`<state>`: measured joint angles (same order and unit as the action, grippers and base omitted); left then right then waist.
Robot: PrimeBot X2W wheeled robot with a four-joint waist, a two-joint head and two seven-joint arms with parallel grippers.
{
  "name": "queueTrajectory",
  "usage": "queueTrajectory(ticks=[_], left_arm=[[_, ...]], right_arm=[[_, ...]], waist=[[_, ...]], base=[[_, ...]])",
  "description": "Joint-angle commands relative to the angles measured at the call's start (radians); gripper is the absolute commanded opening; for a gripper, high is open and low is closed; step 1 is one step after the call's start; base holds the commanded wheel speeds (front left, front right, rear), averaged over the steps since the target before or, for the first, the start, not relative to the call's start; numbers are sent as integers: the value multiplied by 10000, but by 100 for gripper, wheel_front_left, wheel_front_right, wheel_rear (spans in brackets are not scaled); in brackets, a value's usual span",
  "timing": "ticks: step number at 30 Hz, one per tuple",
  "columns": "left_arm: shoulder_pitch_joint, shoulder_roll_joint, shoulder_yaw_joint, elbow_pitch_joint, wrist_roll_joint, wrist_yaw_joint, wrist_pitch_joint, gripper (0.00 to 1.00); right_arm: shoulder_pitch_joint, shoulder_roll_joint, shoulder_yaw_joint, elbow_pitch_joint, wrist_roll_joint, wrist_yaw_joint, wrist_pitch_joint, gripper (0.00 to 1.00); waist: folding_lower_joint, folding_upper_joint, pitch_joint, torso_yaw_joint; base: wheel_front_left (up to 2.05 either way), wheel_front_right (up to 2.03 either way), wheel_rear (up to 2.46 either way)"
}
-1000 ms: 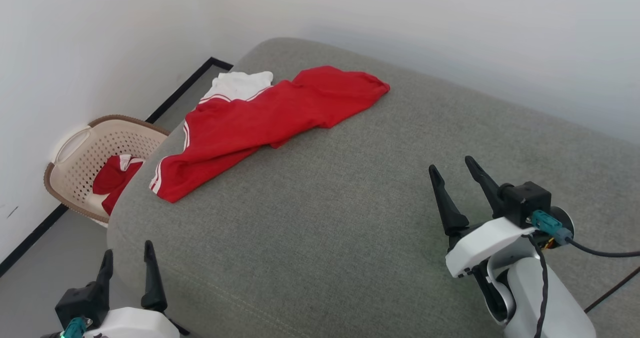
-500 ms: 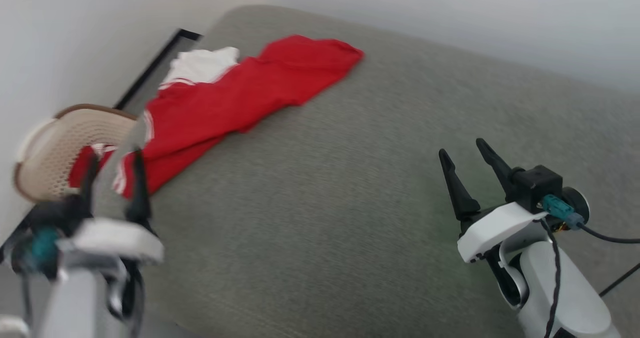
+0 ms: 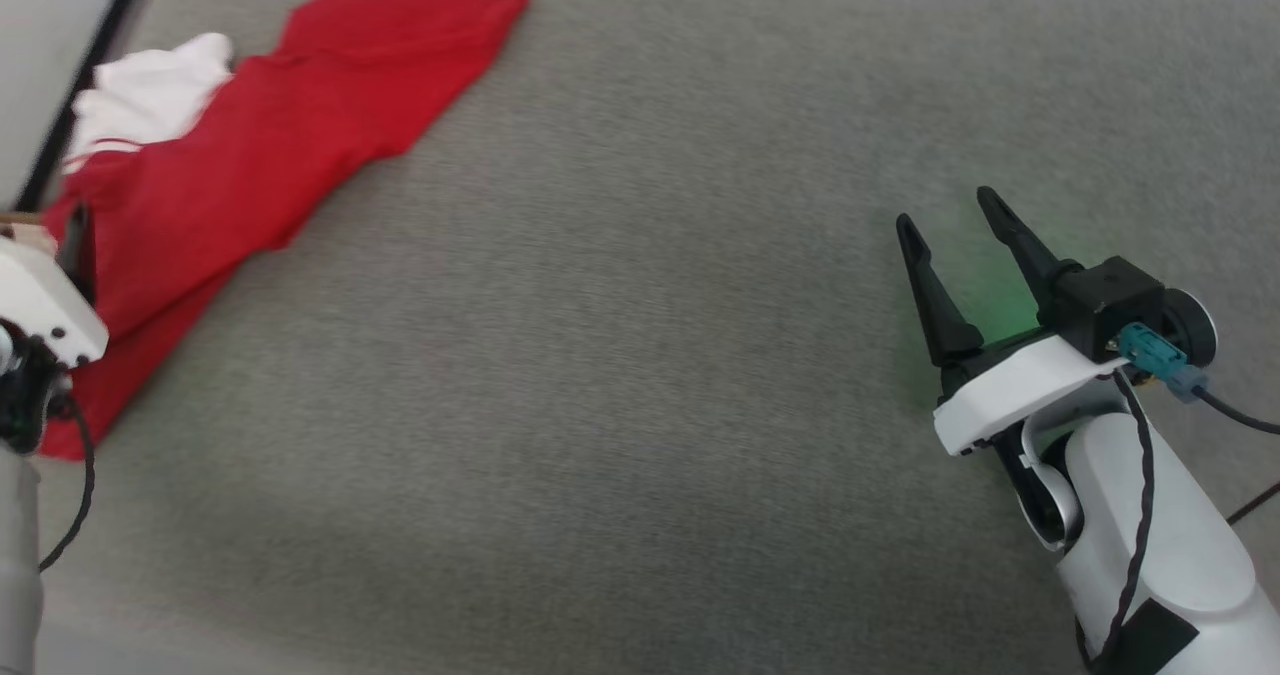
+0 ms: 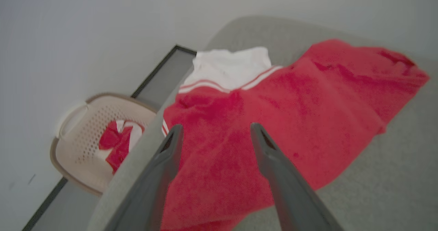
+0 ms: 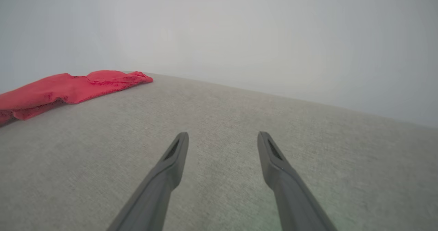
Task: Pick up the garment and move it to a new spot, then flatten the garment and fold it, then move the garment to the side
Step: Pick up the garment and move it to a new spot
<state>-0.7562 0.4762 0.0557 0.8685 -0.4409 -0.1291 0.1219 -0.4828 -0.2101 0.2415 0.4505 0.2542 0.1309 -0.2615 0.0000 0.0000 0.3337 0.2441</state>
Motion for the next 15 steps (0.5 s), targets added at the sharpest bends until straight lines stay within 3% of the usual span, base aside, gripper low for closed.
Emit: queueTrajectory(ticks=[1,4,8,11,15], left_arm=[[-239,101,-116,392,-488,-19,692,100],[-357,401,-570,721,-1404,-20,2051,100],[-342,746,-991,812,-2409,-19,3118,100],[-361,867,-1232,1062,-2834,-19,3468,100],[-394,710,-1491,1440,-3097,-9,3157,100]], right_arm=[[-126,-3,80,-99,-11,-3,-50,100],[-302,-23,267,-152,-4,-3,-50,100],[-548,-94,439,-239,-33,-3,-50,100],[-770,-162,690,-355,-117,-3,-50,100],[-1015,-276,996,-469,-133,-3,-25,100]], waist=[[0,0,496,-533],[0,0,691,-756],[0,0,1038,-925],[0,0,1358,-1049],[0,0,1660,-1147]], base=[[0,0,0],[0,0,0],[0,0,0],[0,0,0],[0,0,0]])
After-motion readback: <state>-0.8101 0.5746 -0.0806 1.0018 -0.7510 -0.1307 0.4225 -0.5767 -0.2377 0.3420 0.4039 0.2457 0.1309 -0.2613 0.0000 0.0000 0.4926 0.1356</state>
